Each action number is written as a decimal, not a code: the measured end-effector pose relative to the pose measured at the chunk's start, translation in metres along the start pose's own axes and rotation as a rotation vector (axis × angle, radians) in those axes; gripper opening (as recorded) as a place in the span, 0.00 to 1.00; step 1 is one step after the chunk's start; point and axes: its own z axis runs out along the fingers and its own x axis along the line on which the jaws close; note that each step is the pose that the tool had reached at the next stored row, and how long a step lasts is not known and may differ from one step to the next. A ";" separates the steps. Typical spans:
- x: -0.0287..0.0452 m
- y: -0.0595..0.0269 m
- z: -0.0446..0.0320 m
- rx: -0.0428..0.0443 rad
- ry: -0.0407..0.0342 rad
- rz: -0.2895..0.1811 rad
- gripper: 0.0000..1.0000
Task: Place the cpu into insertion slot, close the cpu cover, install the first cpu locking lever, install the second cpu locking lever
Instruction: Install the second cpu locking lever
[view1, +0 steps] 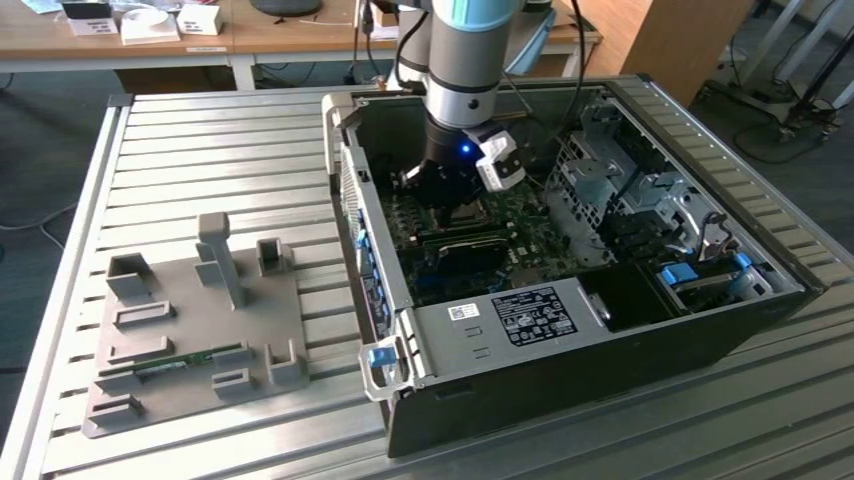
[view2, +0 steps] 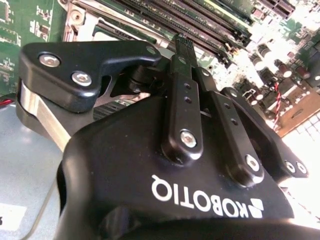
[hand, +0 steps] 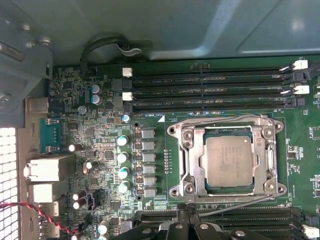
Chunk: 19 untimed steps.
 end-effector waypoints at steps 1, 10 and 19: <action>0.0001 0.0000 0.0006 -0.0001 -0.0001 0.000 0.11; 0.0005 0.0000 0.0025 -0.0022 0.0001 0.000 0.11; 0.0005 0.0000 0.0038 -0.0021 0.0001 0.000 0.11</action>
